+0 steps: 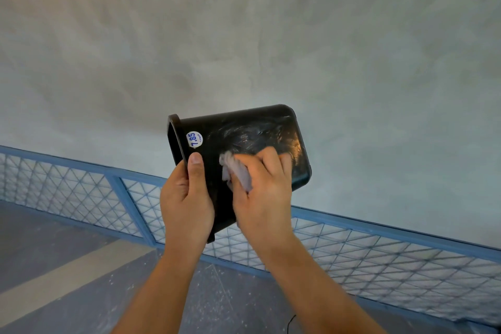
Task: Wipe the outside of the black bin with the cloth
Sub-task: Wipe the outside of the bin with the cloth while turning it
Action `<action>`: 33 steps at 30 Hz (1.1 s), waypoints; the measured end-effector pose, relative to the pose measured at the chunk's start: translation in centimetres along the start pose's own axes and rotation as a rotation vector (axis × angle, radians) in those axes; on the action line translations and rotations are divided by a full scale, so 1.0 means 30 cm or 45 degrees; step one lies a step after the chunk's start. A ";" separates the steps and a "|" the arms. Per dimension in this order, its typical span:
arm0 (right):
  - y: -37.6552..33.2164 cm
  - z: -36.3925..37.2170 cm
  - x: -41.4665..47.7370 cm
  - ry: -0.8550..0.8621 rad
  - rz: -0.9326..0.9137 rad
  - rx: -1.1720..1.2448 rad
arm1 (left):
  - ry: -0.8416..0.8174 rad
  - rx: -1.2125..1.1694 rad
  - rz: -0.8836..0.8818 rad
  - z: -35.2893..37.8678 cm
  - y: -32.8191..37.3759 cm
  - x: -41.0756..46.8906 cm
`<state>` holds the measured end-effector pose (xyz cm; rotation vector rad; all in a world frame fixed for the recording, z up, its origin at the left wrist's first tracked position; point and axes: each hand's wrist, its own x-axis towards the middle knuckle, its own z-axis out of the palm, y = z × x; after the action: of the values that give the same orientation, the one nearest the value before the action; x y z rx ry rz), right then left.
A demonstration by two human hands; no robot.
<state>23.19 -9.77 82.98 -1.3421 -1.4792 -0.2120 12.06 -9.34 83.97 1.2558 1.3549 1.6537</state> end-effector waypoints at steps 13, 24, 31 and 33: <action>0.091 0.017 -0.013 0.026 -0.022 0.027 | 0.016 0.080 -0.029 0.026 -0.012 0.021; 0.108 0.066 0.067 0.050 0.041 -0.010 | 0.052 0.120 -0.026 0.000 -0.019 0.073; 0.054 0.103 -0.029 -0.072 0.037 0.050 | 0.056 0.099 -0.071 -0.026 -0.034 0.113; 0.082 0.104 0.053 -0.003 0.085 0.027 | 0.063 0.080 -0.072 -0.037 -0.030 0.121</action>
<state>23.71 -5.72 81.70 -1.3725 -1.4327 -0.1513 9.75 -6.20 84.07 1.2081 1.4695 1.6245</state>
